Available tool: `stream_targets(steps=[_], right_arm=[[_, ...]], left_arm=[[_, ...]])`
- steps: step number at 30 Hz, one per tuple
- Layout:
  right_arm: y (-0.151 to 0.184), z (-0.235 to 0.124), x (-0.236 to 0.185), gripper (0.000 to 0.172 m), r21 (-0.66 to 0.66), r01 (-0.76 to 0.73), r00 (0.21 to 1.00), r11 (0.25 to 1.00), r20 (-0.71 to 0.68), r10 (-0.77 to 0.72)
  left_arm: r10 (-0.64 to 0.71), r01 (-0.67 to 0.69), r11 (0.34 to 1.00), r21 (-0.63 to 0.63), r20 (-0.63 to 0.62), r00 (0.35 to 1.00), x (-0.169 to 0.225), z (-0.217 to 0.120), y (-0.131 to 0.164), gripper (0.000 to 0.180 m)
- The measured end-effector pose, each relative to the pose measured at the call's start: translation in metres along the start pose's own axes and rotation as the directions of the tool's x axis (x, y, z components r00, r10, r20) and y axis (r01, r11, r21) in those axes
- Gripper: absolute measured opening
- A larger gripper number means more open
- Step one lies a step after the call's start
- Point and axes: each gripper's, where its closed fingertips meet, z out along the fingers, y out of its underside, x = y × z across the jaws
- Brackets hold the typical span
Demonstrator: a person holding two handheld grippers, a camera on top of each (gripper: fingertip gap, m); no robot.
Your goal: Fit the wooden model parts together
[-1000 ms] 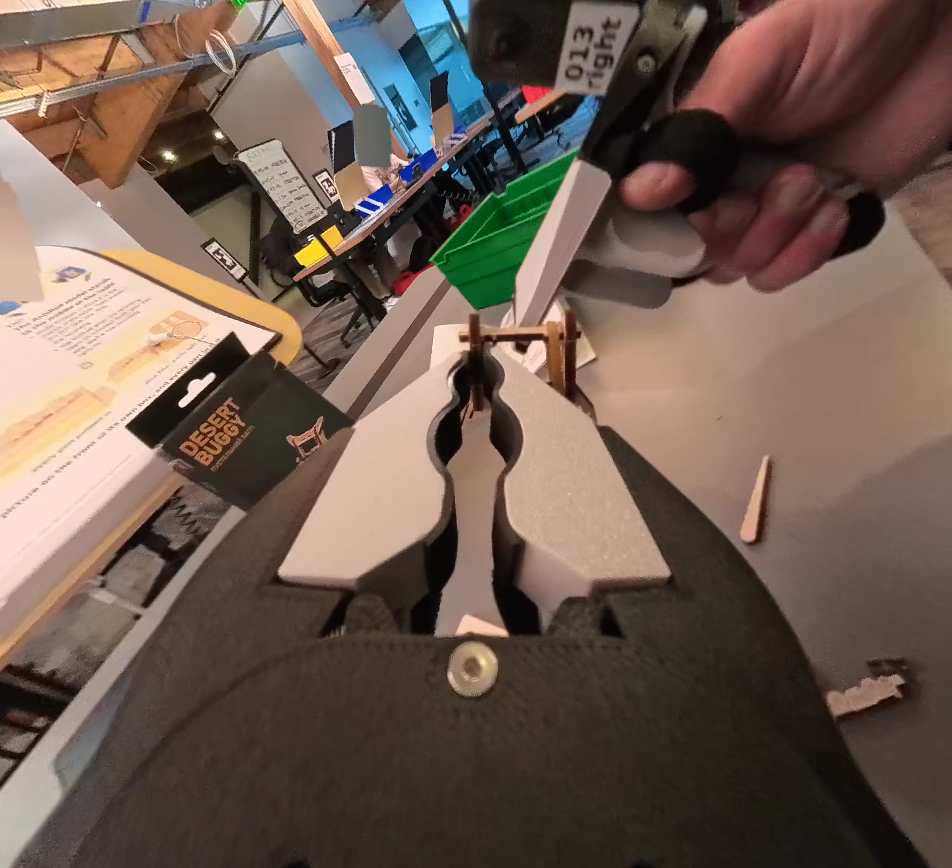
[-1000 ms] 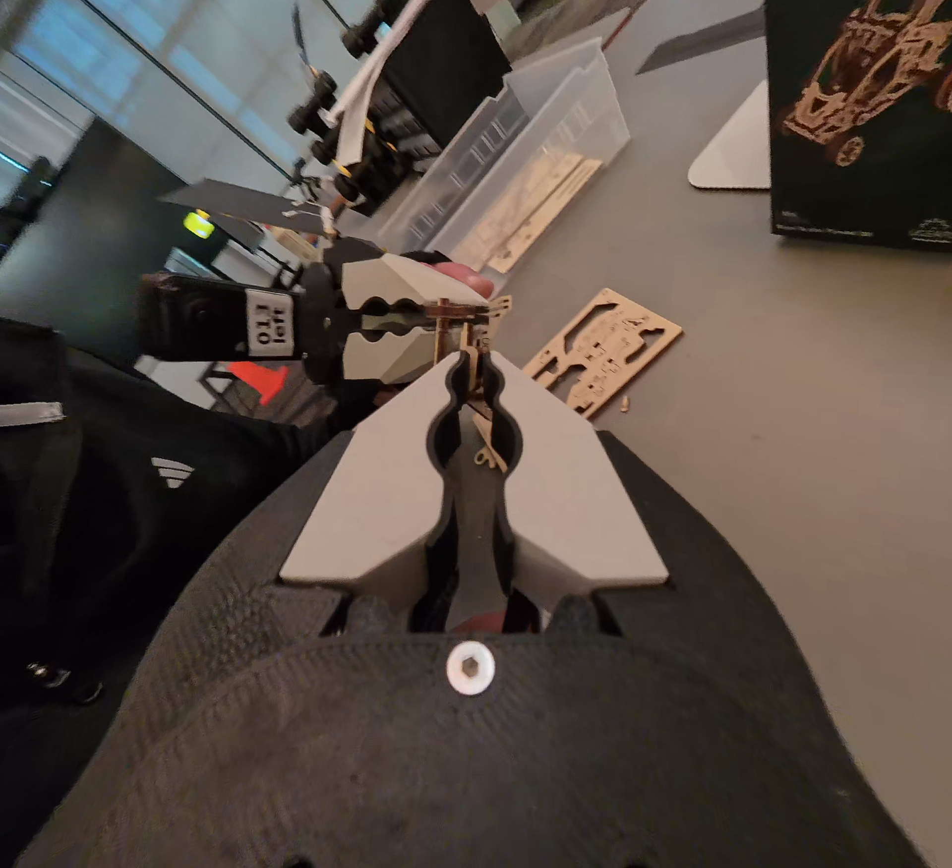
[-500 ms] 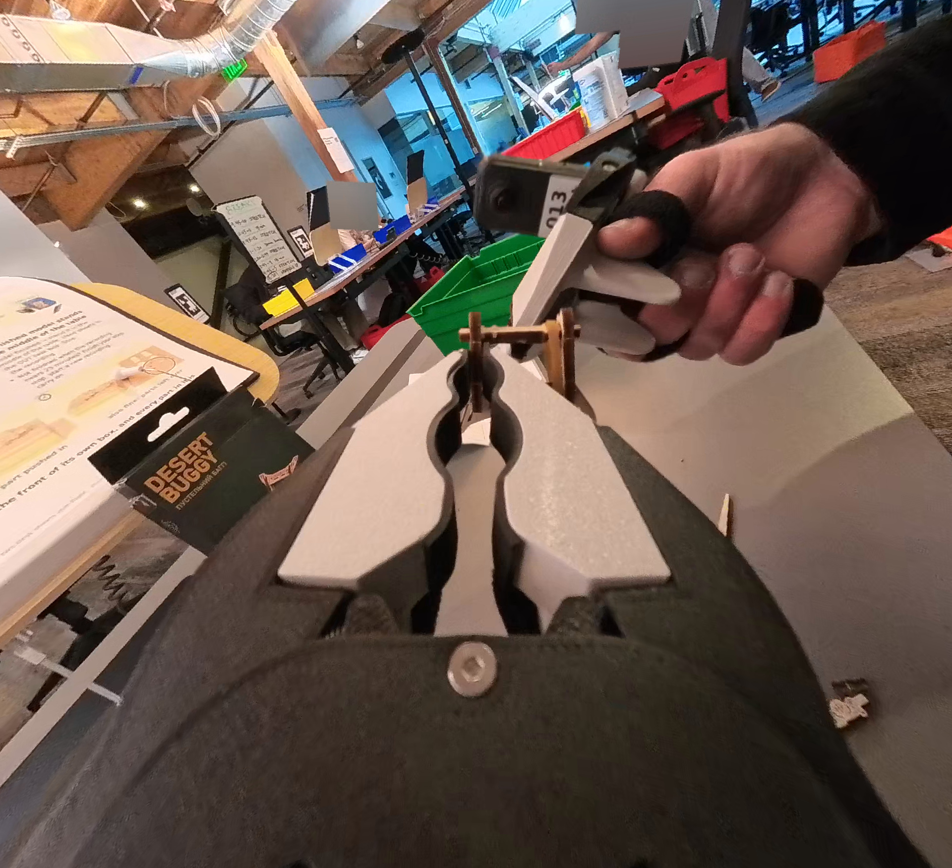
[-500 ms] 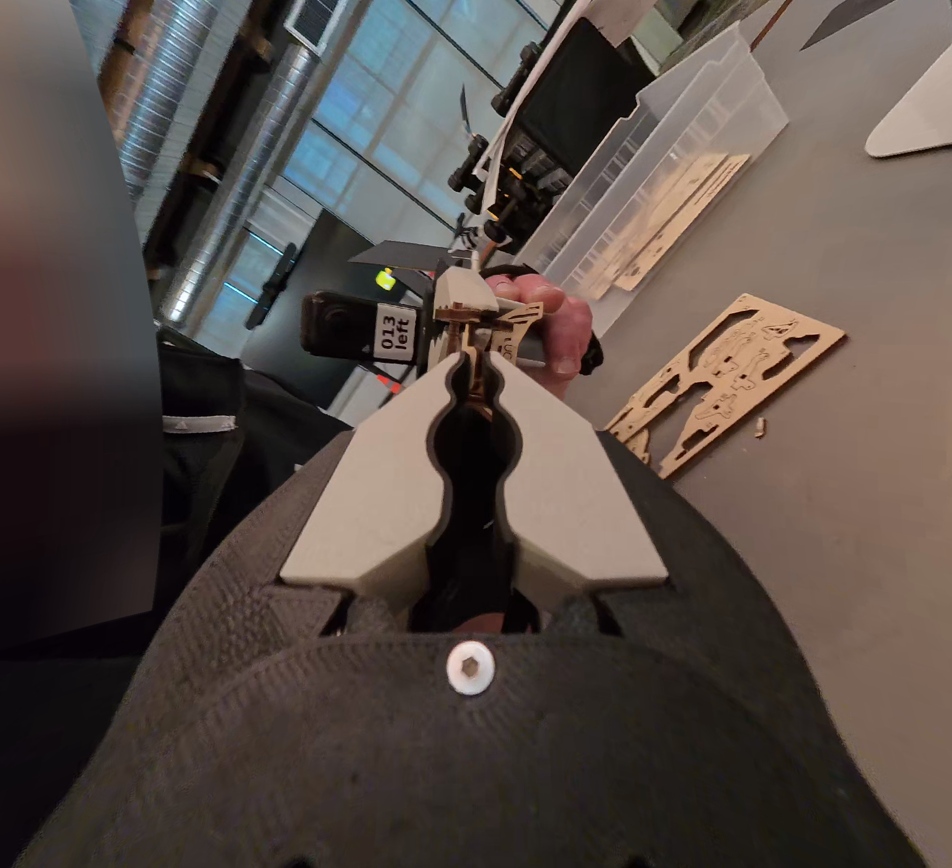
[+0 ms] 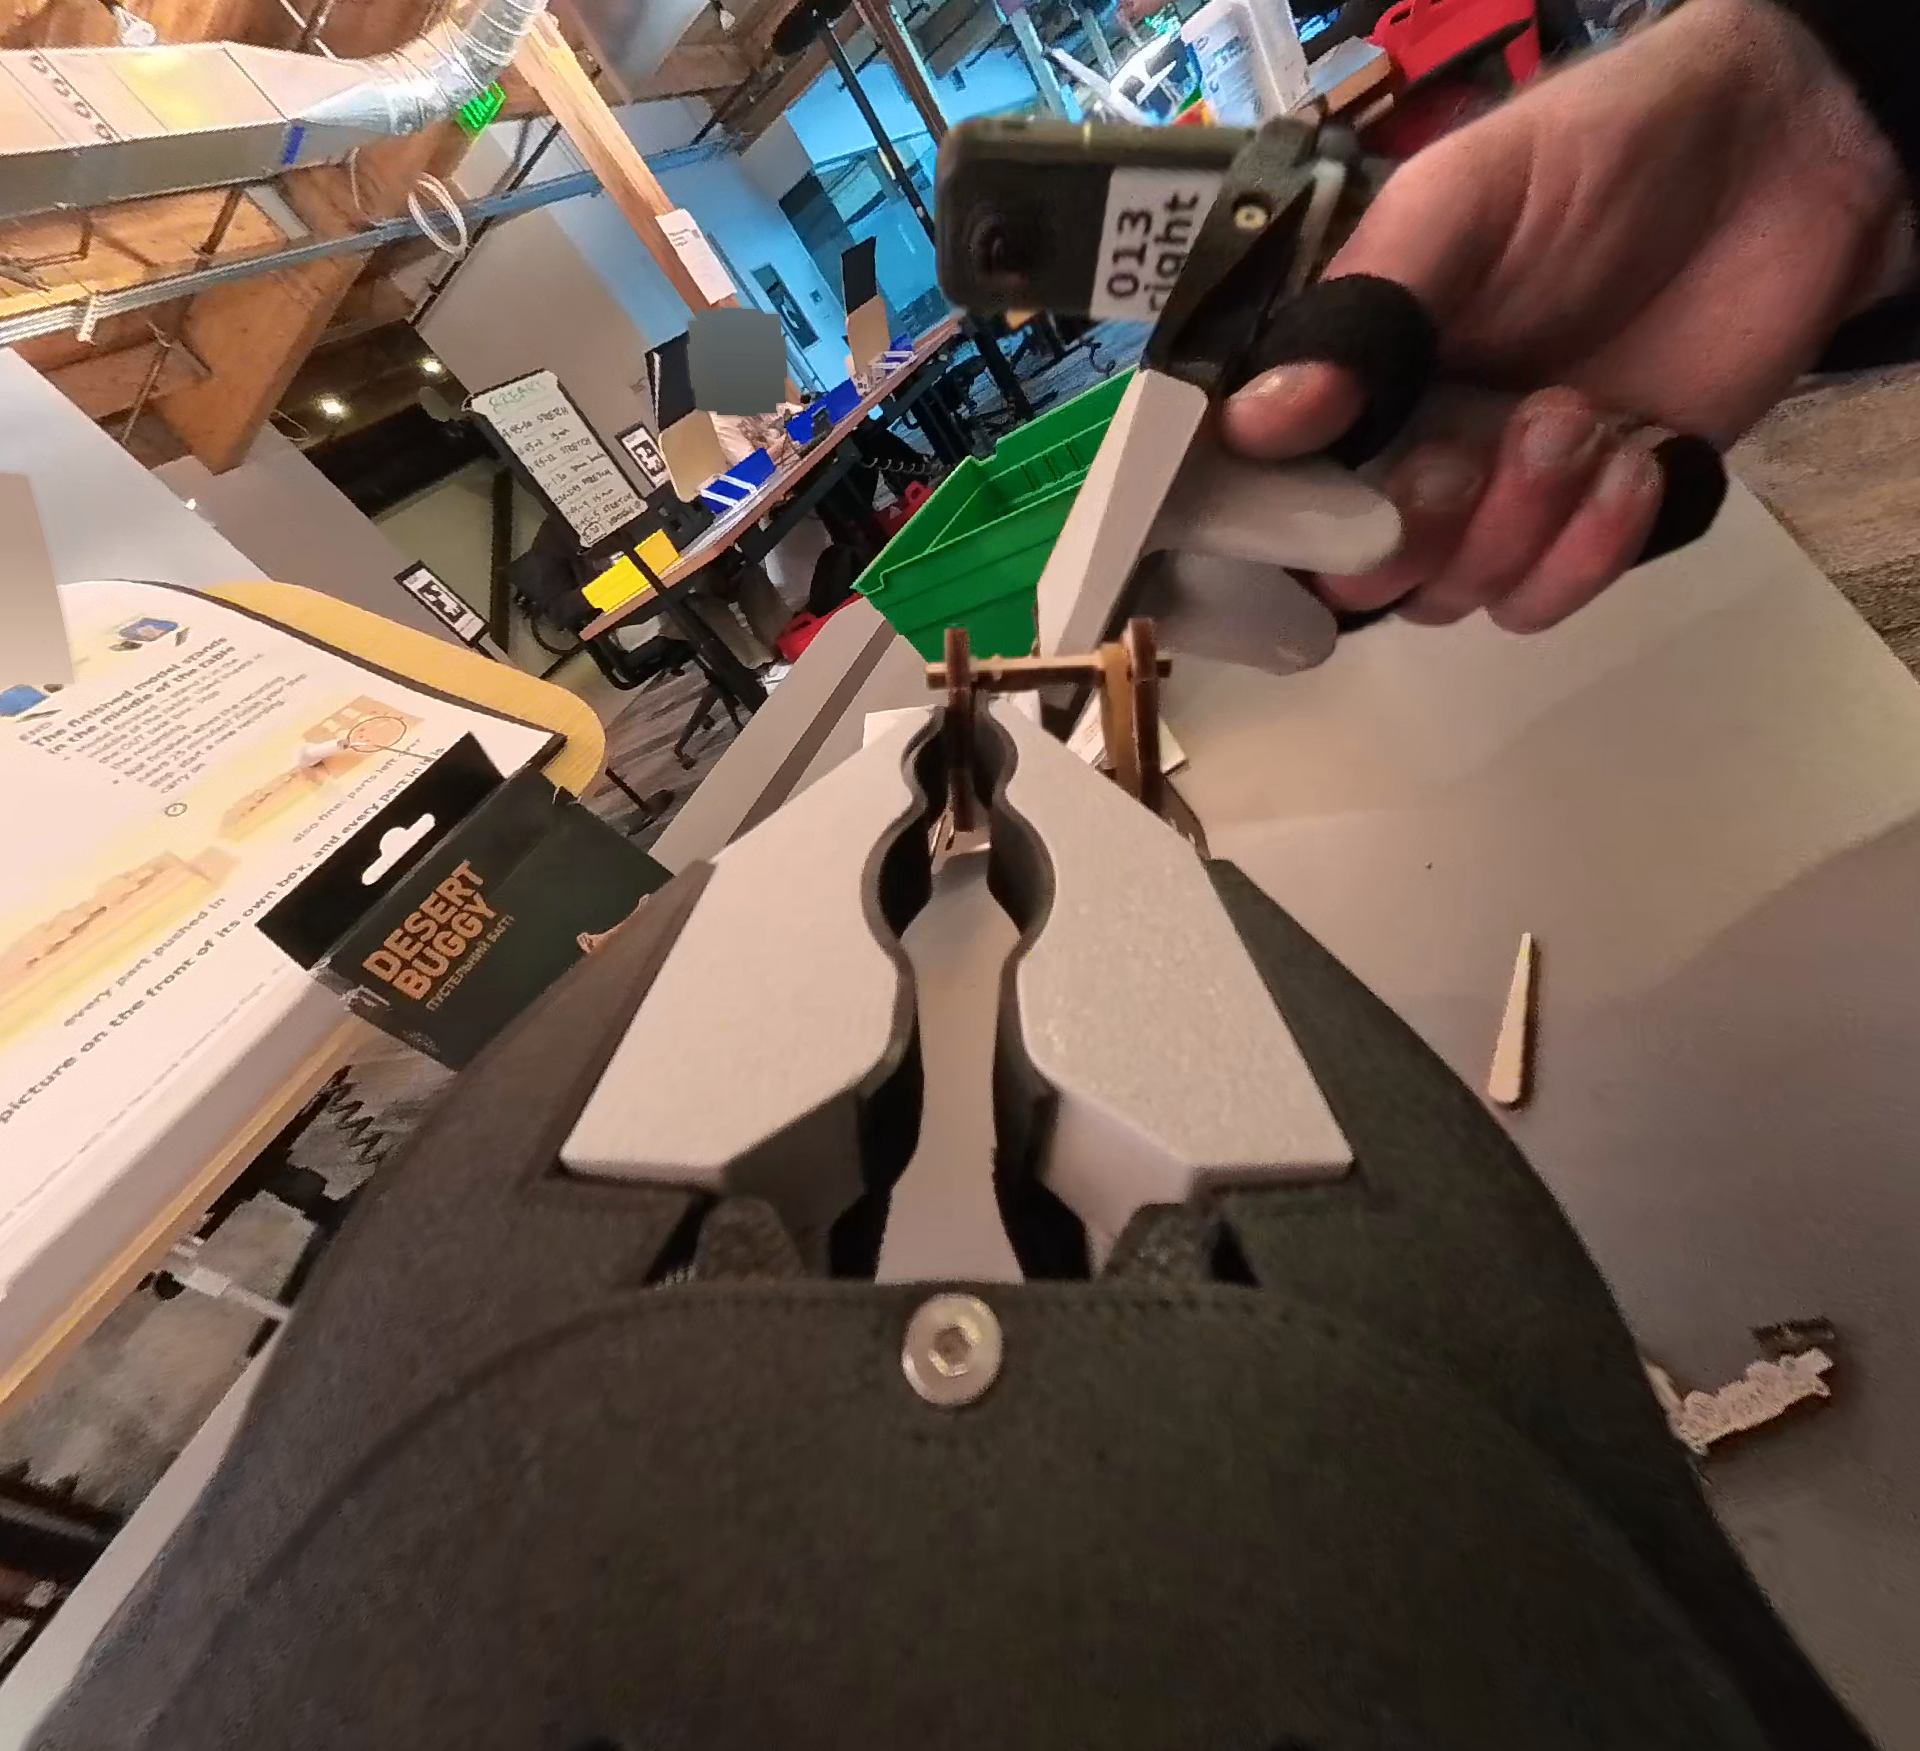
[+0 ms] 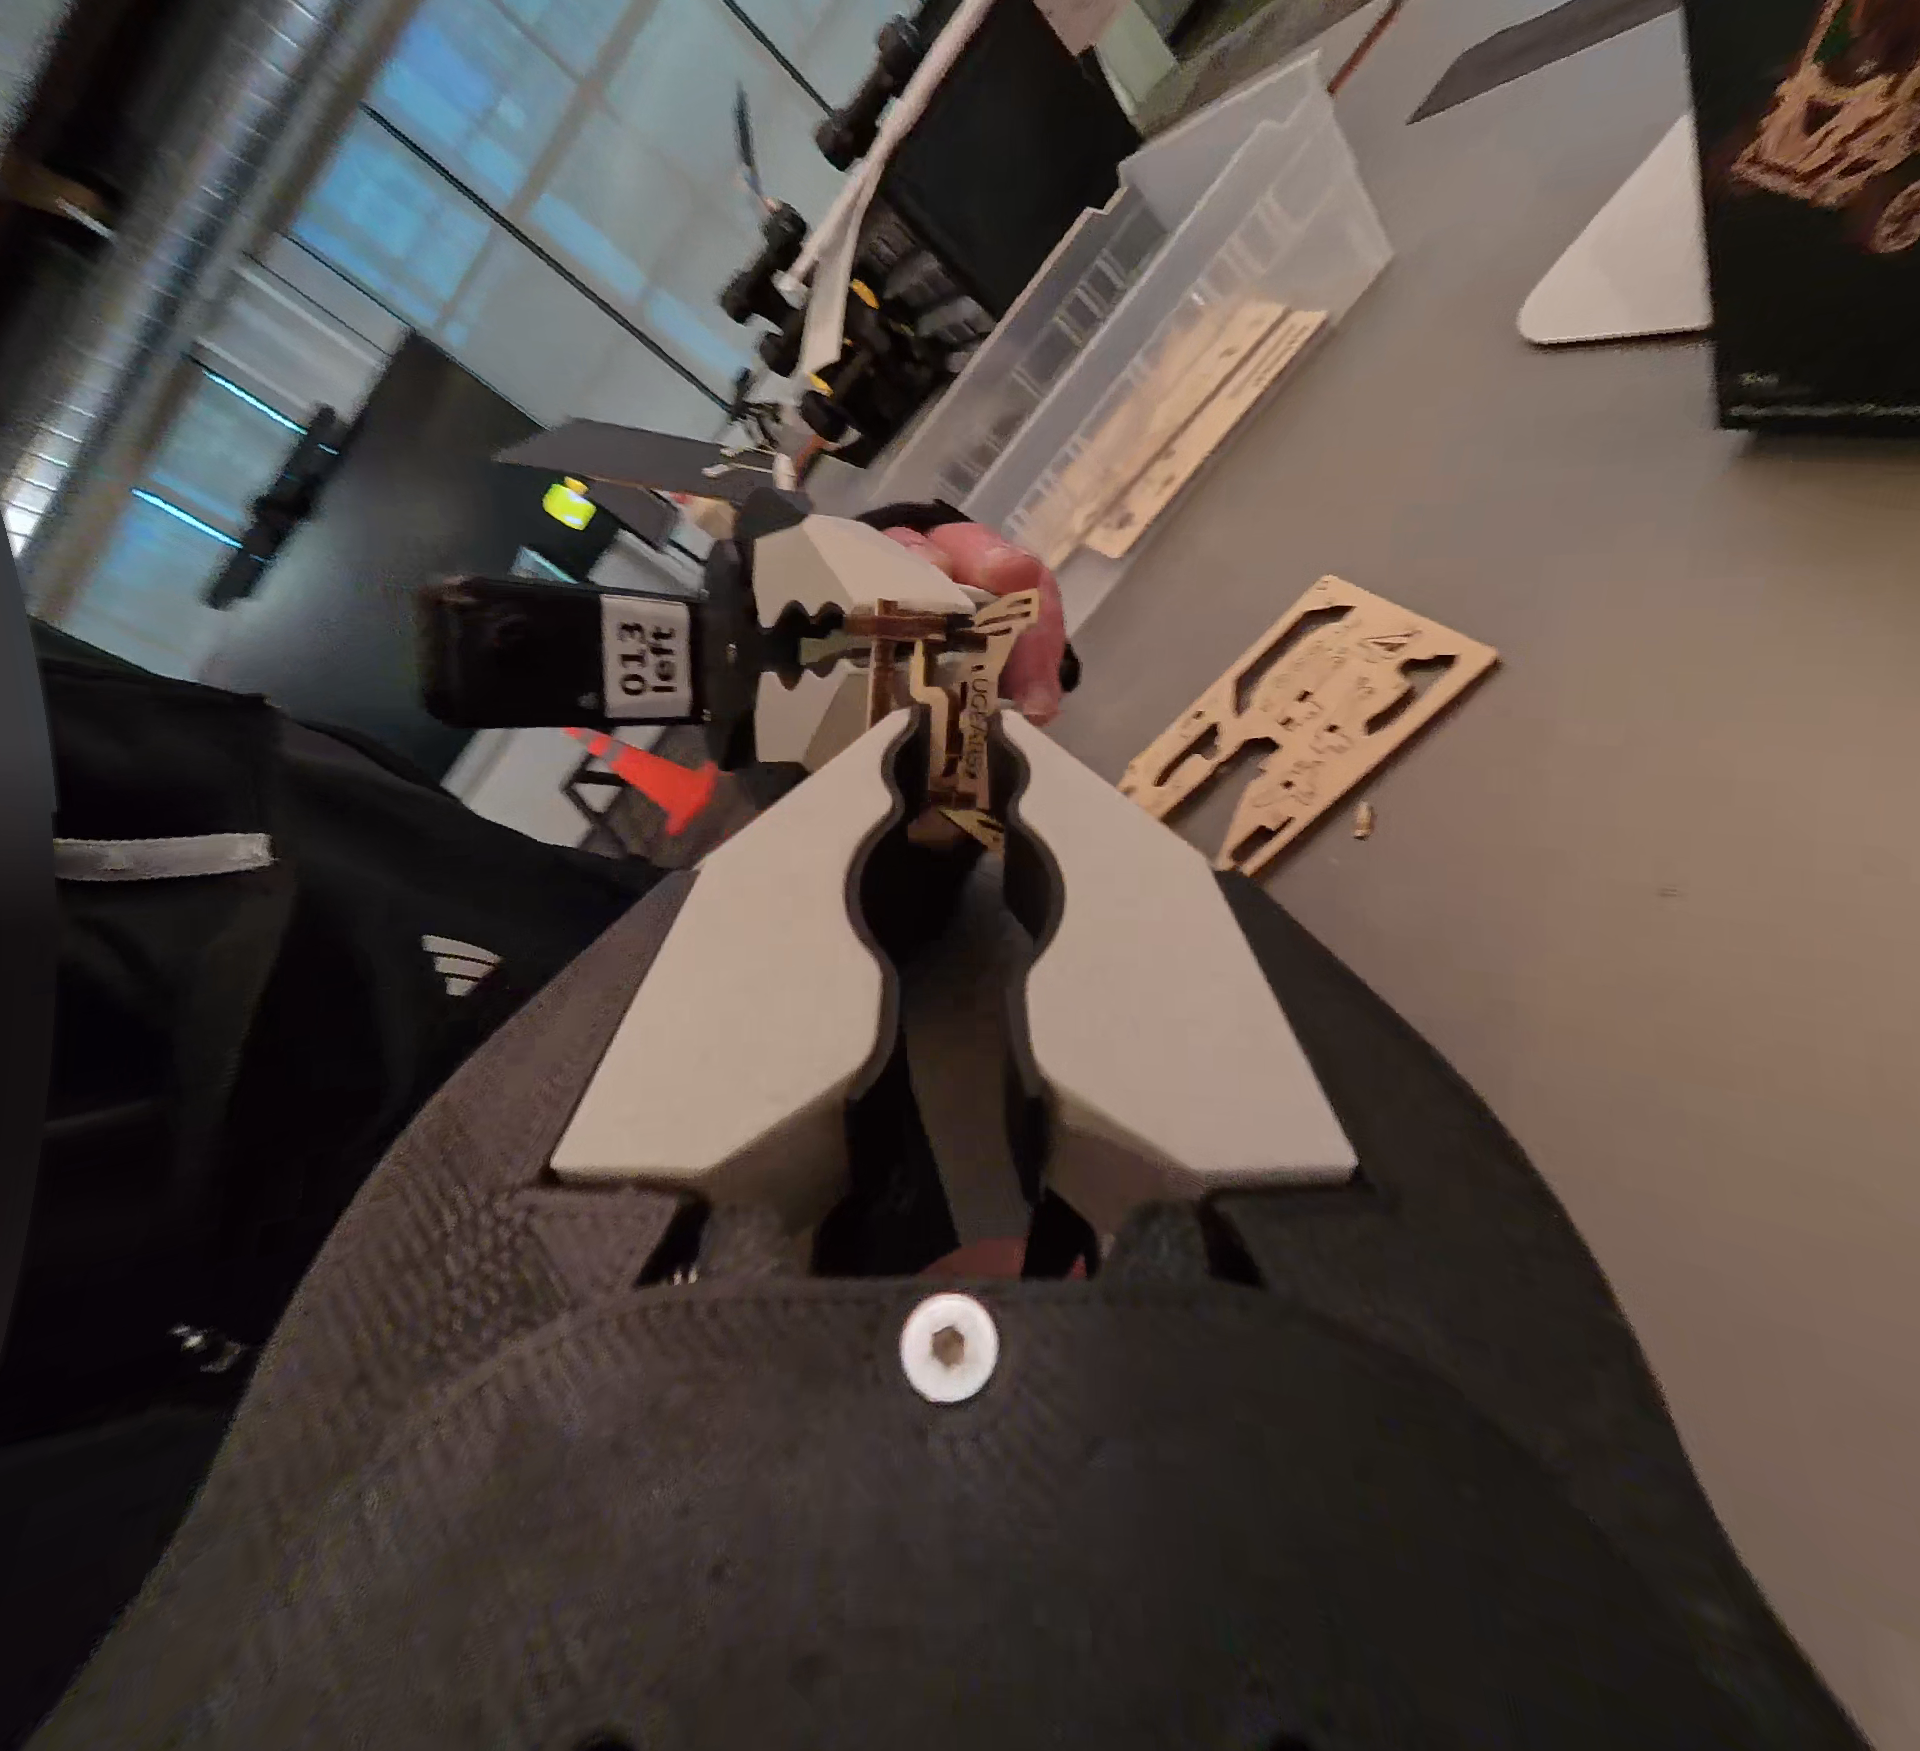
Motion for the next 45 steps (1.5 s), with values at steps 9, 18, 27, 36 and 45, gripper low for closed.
stream_targets(steps=[9, 18, 27, 36, 45], right_arm=[[-0.001, -0.007, 0.008, 0.005, -0.094, 0.148, 0.962, 0.984, -0.215, -0.165], [0.0, -0.007, 0.003, 0.002, -0.112, 0.156, 0.961, 0.981, -0.212, -0.177], [-0.001, -0.006, -0.007, 0.001, -0.12, 0.204, 0.973, 0.972, -0.081, -0.214], [-0.002, -0.004, -0.023, 0.001, -0.121, 0.178, 0.981, 0.977, 0.103, -0.166], [-0.003, -0.001, -0.036, 0.001, -0.09, 0.044, 0.957, 0.995, 0.29, -0.016]], left_arm=[[0.045, -0.044, 0.999, -0.031, 0.023, 0.999, -0.001, 0.0, 0.002, 0.001], [0.082, -0.08, 0.996, -0.044, 0.032, 0.996, 0.001, 0.001, 0.002, 0.001], [0.127, -0.126, 0.992, -0.013, 0.074, 0.989, -0.001, -0.003, -0.009, 0.001], [0.115, -0.12, 0.992, 0.043, 0.098, 0.988, -0.004, -0.008, -0.022, 0.001], [0.081, -0.089, 0.991, 0.095, 0.086, 0.993, -0.005, -0.013, -0.03, 0.0]])
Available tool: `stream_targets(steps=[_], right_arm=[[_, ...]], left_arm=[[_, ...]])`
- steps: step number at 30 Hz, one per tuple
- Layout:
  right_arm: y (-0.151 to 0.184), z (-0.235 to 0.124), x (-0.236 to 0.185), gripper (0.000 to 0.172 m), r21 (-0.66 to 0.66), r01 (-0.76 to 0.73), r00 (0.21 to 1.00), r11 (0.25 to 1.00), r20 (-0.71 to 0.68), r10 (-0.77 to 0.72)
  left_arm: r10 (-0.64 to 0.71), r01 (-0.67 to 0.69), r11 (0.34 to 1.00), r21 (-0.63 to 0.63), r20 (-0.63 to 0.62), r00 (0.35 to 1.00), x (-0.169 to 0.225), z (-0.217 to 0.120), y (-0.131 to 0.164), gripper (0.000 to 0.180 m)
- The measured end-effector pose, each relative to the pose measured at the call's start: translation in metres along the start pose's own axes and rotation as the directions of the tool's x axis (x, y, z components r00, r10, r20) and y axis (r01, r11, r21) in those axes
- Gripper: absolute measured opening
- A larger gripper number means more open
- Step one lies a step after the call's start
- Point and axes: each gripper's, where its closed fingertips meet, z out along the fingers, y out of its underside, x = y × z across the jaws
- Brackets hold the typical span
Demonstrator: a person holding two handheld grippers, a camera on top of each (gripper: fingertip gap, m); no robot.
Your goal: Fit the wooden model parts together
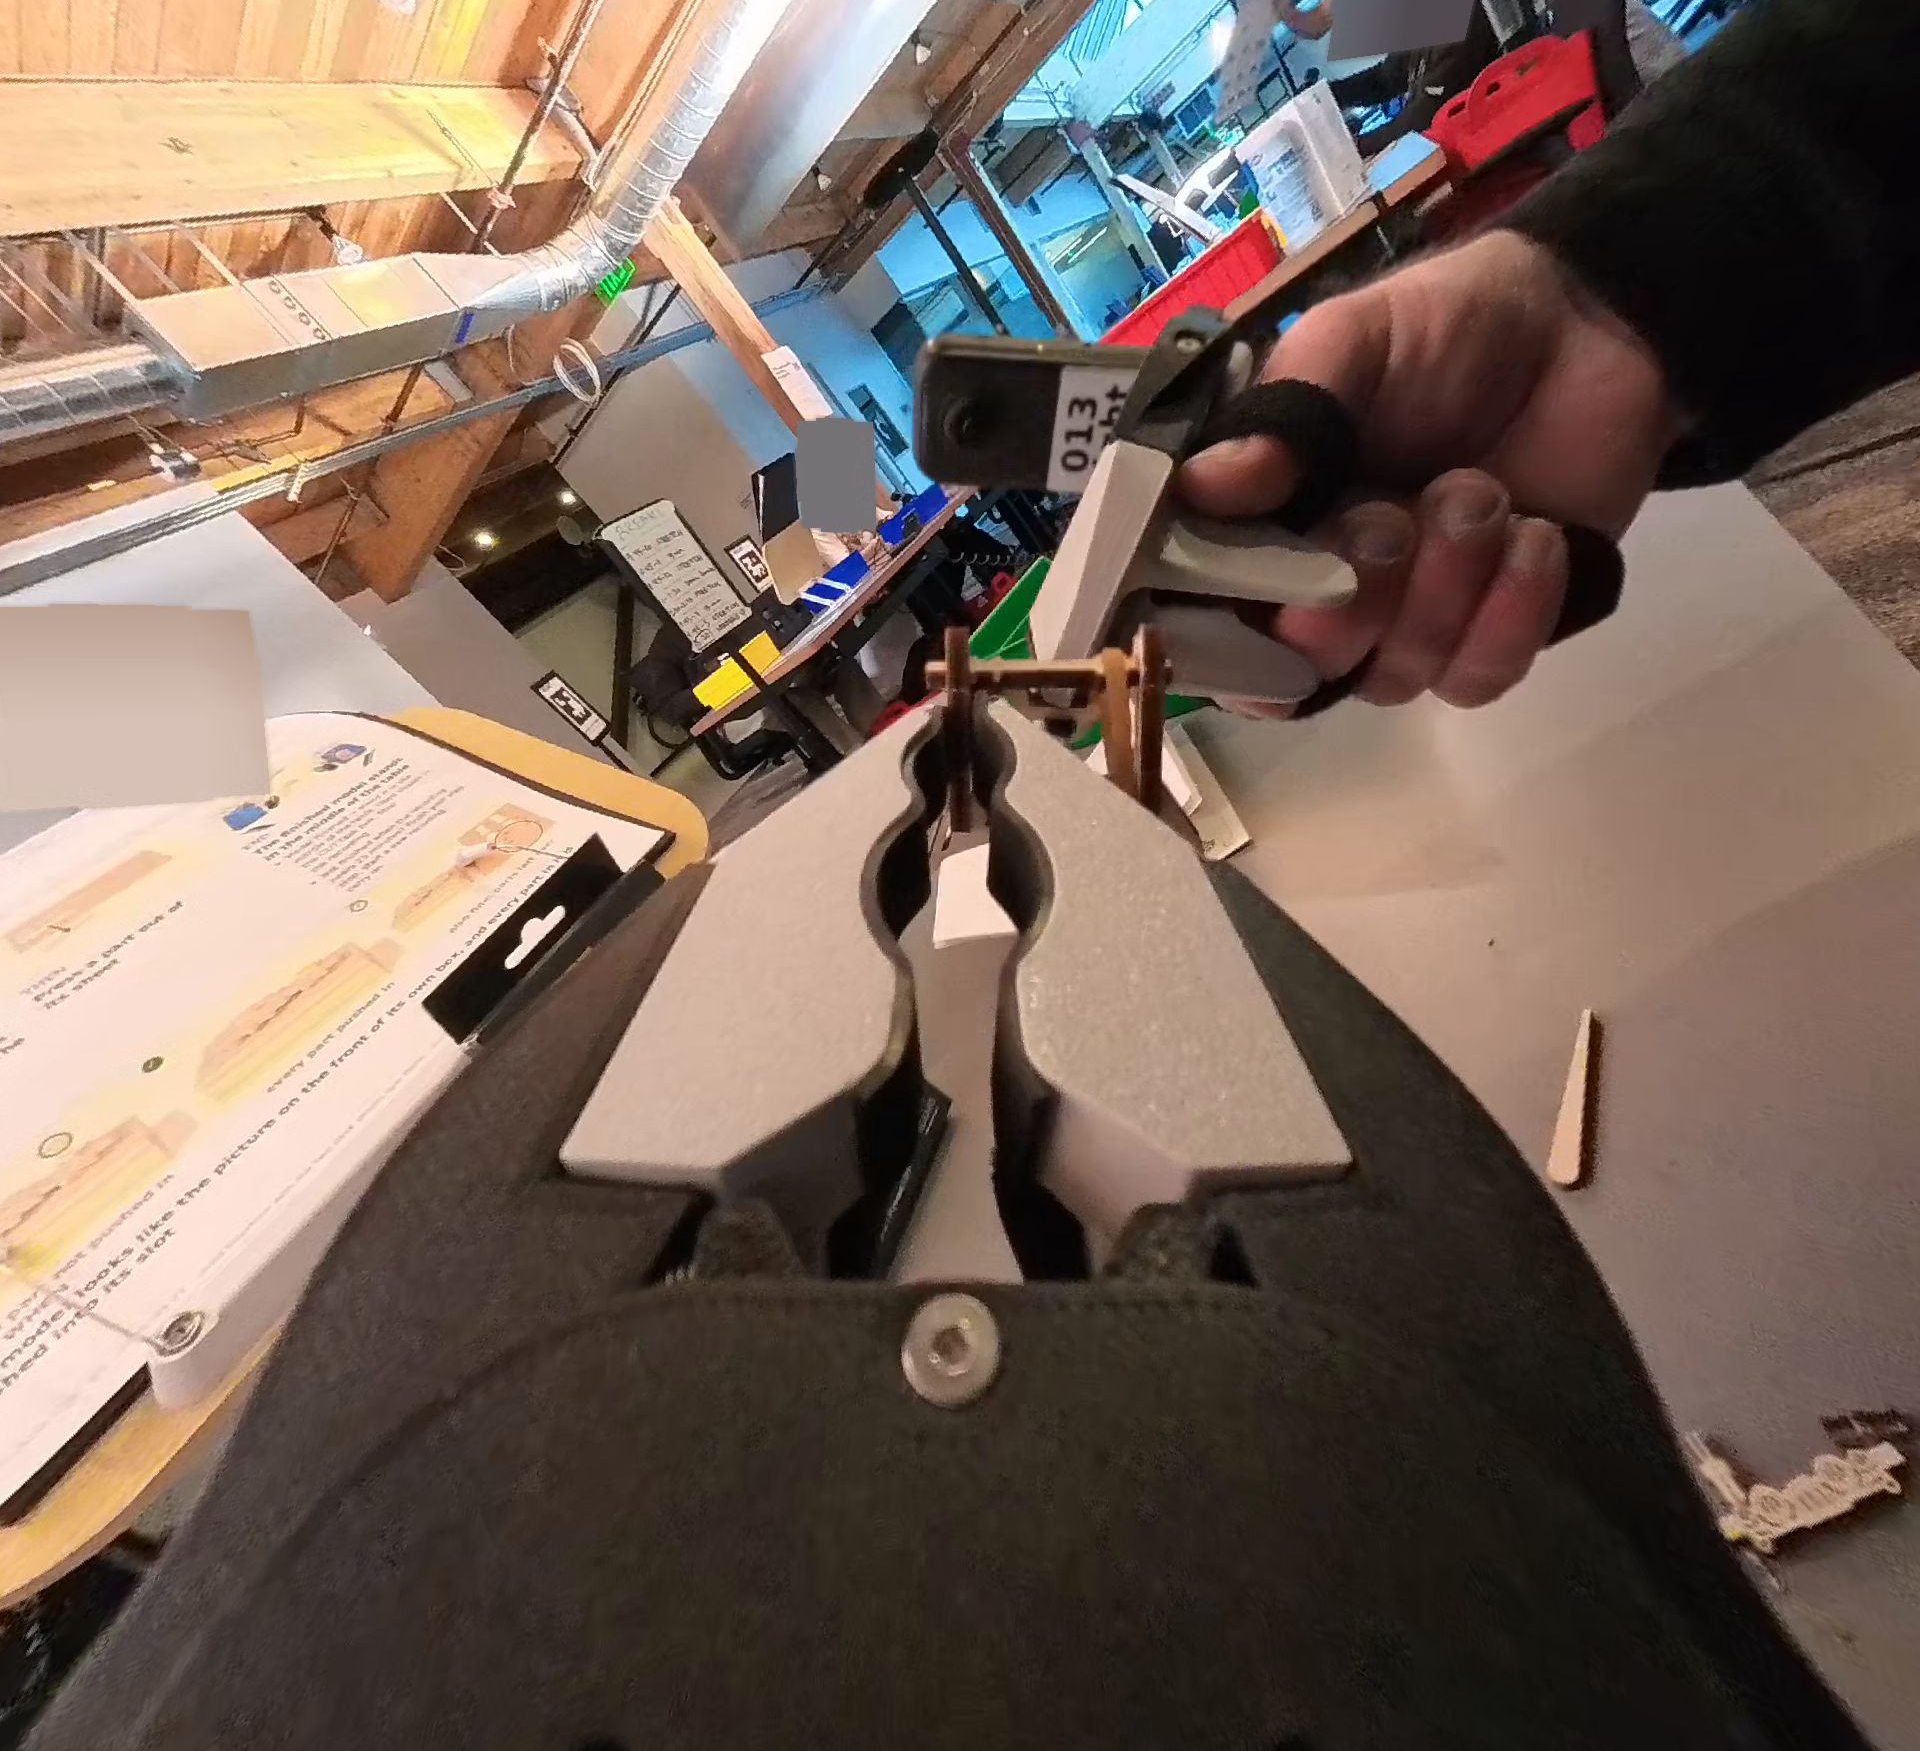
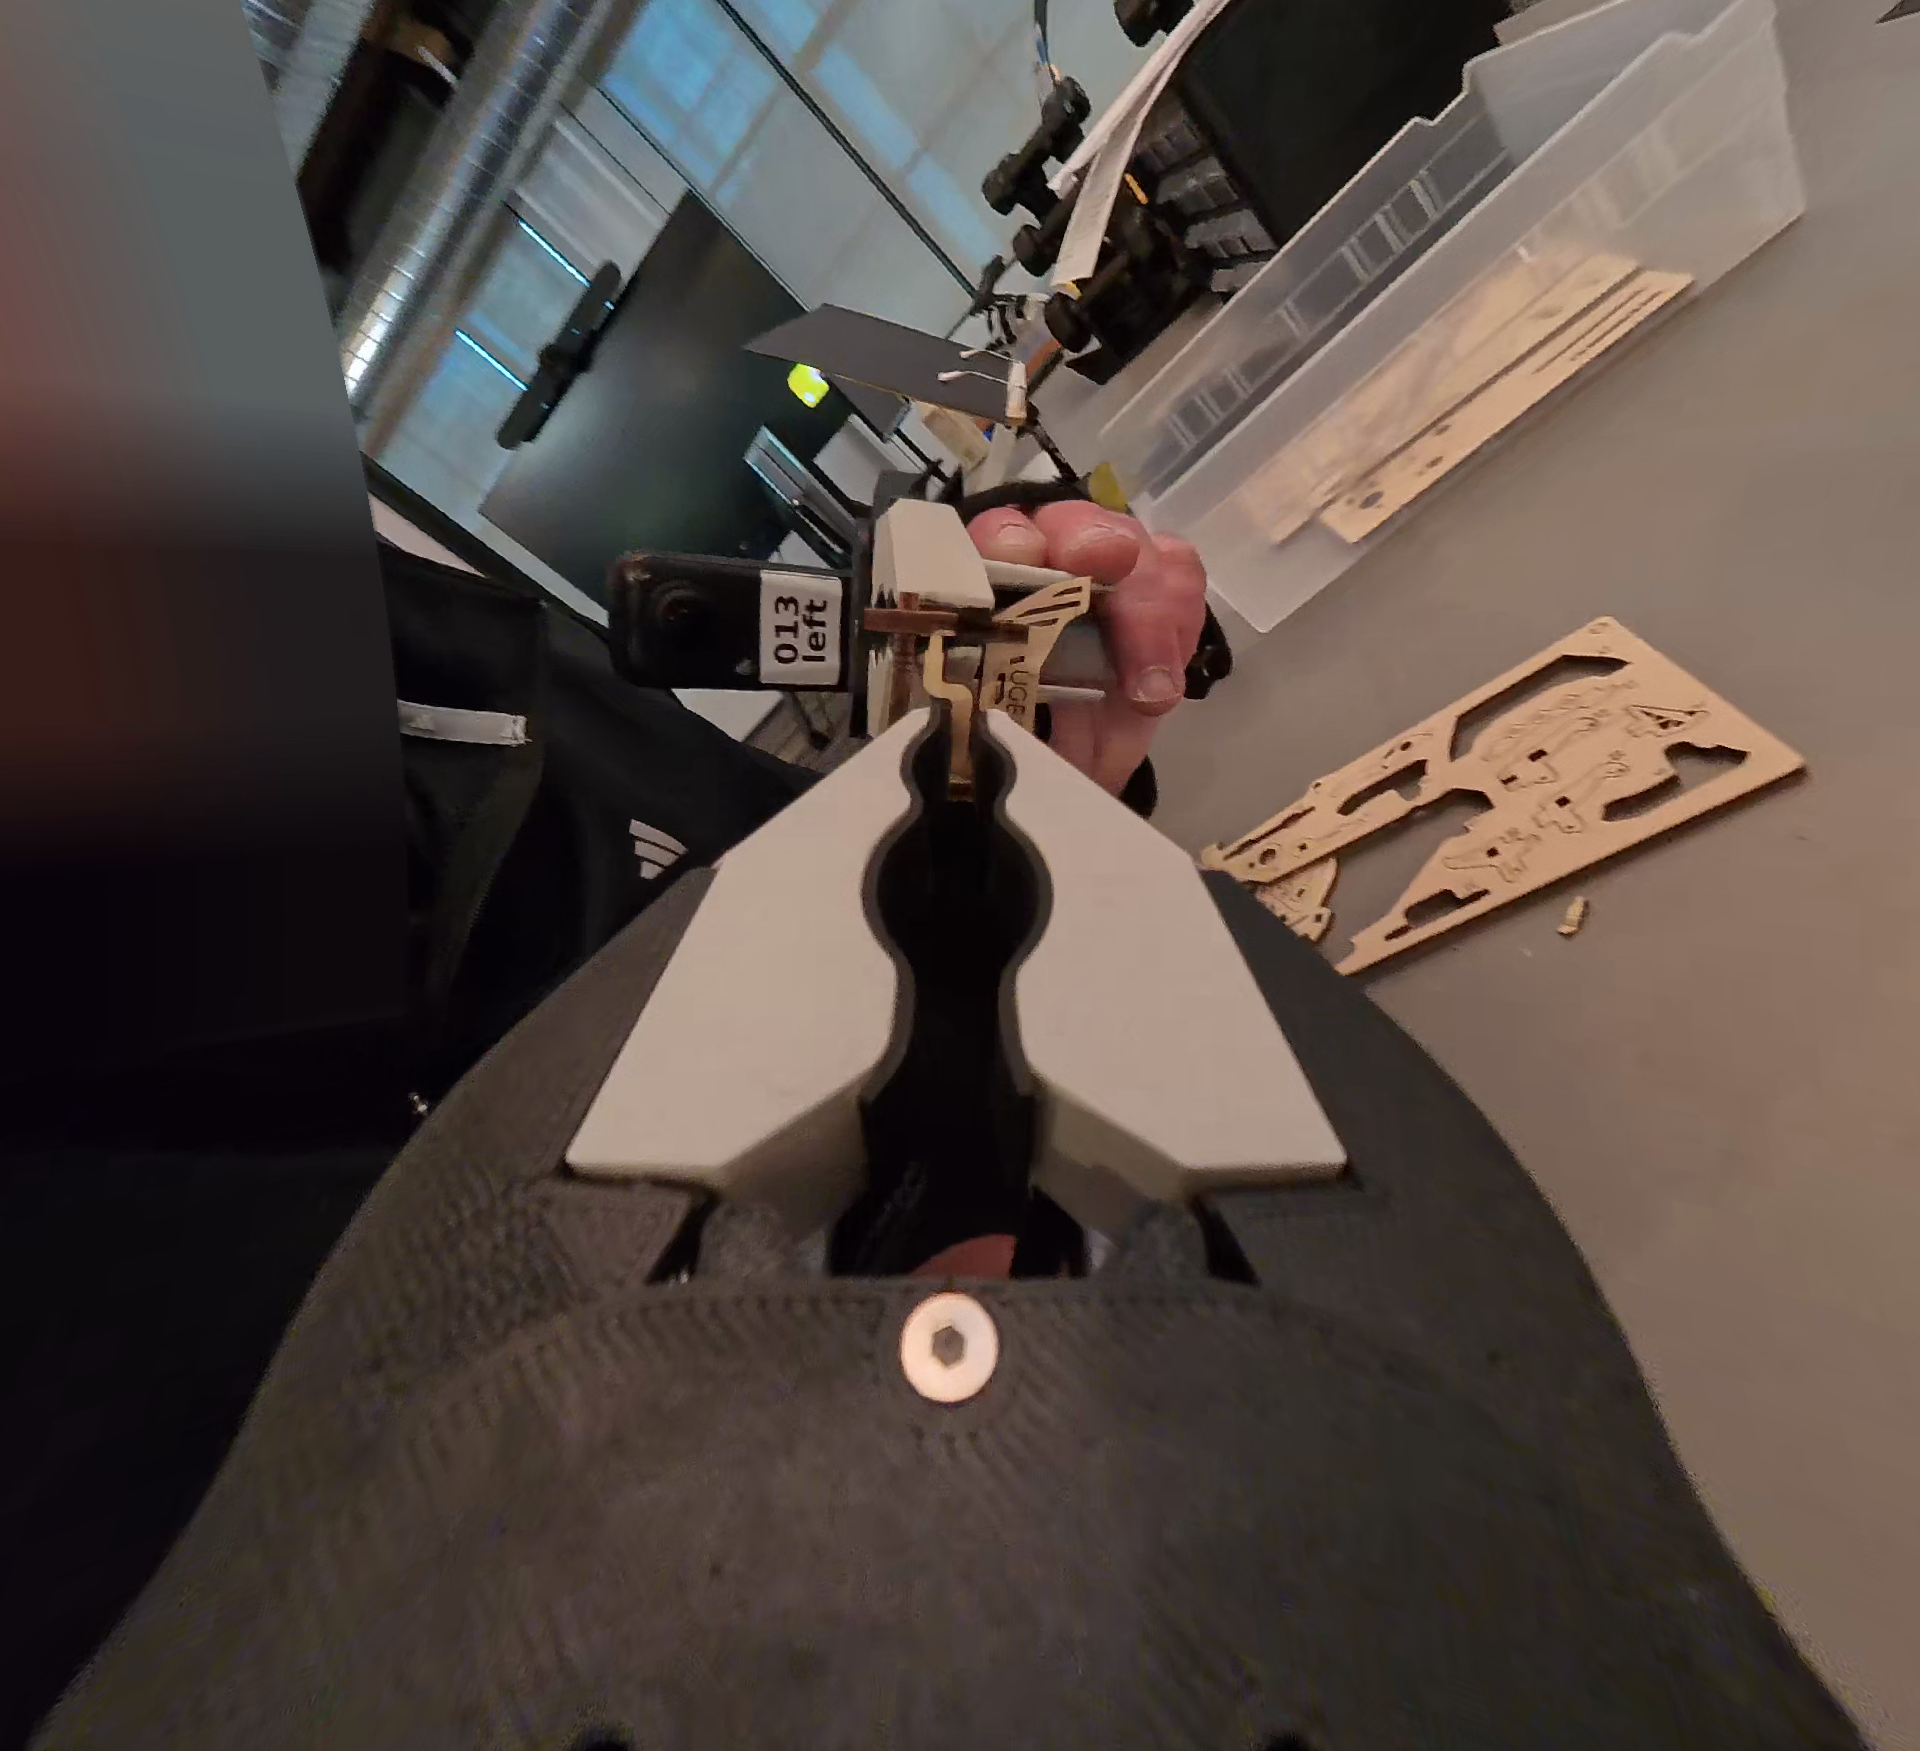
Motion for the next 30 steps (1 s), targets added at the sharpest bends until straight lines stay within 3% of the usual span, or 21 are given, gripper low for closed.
stream_targets(steps=[15, 30], right_arm=[[0.004, 0.0, -0.006, 0.001, 0.022, -0.144, 0.98, 0.989, 0.142, 0.14], [0.006, 0.004, -0.013, 0.001, 0.028, -0.193, 0.955, 0.981, 0.236, 0.181]], left_arm=[[-0.003, 0.004, 1.0, 0.02, -0.046, 0.999, 0.007, 0.0, -0.005, 0.0], [-0.052, 0.058, 0.997, 0.05, -0.107, 0.993, 0.009, -0.005, -0.01, 0.001]])
